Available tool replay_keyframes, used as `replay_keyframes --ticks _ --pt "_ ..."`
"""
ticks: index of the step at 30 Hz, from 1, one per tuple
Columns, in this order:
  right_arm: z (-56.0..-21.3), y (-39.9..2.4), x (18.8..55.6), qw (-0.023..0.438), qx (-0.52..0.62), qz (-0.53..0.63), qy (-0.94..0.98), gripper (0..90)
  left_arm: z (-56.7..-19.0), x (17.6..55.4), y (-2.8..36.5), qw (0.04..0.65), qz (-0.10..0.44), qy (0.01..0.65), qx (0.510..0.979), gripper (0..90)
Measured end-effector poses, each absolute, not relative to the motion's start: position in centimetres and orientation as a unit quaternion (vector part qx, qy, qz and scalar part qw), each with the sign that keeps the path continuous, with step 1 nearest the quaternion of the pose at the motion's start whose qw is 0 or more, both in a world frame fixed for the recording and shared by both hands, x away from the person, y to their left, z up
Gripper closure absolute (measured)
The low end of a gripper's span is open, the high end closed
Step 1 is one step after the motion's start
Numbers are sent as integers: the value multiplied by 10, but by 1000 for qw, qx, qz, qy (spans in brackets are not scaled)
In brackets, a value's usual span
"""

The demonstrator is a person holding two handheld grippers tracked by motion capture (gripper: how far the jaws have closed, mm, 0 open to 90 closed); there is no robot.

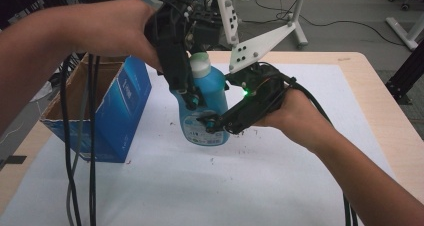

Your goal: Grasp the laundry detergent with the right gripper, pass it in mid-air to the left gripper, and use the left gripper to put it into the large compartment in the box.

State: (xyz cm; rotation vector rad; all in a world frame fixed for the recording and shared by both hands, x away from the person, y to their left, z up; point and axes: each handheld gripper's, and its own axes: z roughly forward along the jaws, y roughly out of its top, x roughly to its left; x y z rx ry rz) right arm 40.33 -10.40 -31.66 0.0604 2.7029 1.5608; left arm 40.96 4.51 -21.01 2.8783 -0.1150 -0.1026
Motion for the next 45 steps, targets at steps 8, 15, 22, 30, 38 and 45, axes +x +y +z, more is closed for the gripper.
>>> replay_keyframes --ticks 8,15,22,30,38,45 --pt "-310 -122 406 2 62 468 882 125 -202 410 55 131 -30 -30 990 380" --pt "-305 -146 409 -20 109 430 896 125 -185 412 65 134 -21 -6 991 380" --pt "-299 -168 404 -54 108 397 910 125 -161 416 79 126 -11 40 991 380" --pt "-290 -188 400 -52 96 354 929 125 -136 419 97 122 5 84 989 380" --pt "-282 -209 400 -37 96 319 942 125 -112 417 120 129 7 125 984 380" --pt "-275 -231 402 -35 115 309 944 125 -92 413 146 131 13 168 977 380"
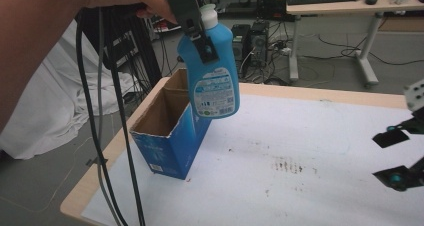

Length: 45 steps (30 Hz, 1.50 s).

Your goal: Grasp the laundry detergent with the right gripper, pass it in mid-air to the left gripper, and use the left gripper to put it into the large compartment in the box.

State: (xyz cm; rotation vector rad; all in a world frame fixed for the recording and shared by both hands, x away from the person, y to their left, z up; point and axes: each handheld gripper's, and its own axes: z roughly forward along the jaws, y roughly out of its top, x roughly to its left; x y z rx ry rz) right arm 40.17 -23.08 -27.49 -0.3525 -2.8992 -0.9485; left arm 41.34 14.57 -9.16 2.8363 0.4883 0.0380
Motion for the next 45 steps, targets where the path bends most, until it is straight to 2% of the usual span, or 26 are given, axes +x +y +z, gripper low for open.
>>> replay_keyframes --ticks 17,26,45 --pt "-274 -260 402 32 -135 -275 -951 125 -78 407 215 132 35 249 959 380" --pt "-275 -262 402 26 -141 -275 -951 125 -99 410 246 120 47 274 953 380" --pt "-281 -258 404 29 -150 -265 -952 125 -155 421 264 112 28 277 954 380"
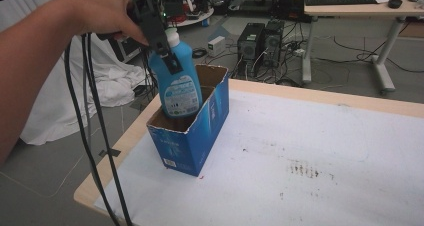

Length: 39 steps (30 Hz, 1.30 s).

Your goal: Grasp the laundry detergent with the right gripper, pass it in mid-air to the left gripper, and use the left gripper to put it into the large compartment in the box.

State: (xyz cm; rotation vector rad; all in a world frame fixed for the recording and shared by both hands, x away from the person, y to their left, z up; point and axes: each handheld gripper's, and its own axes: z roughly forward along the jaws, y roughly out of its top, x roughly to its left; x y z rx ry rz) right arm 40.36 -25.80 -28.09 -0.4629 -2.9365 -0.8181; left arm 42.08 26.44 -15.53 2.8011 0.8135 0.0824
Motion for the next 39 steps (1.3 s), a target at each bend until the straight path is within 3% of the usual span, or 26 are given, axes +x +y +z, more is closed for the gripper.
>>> replay_keyframes --ticks 19,39 --pt "-292 -257 407 35 -156 -261 -952 125 -231 430 264 94 13 276 957 380" --pt "-303 -256 404 44 -160 -262 -951 125 -272 432 254 57 11 273 960 380"
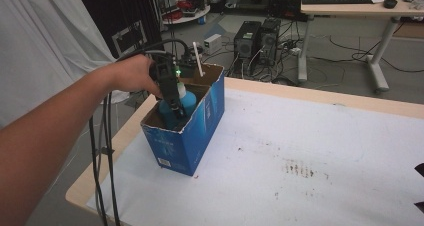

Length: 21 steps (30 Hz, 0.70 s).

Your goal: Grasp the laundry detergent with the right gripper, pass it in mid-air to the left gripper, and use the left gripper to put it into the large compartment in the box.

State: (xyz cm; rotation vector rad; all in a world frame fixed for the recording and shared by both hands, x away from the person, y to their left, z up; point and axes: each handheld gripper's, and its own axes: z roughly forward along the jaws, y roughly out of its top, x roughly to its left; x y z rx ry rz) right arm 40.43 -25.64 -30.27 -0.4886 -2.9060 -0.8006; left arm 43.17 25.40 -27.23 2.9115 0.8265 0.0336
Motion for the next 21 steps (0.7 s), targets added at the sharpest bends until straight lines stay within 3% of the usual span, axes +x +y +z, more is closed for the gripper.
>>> replay_keyframes --ticks 18,21 --pt "-303 -259 401 42 -164 -265 -949 125 -284 434 254 69 13 284 956 376" --pt "-303 -259 400 41 -164 -264 -950 125 -281 435 255 80 27 295 952 339"
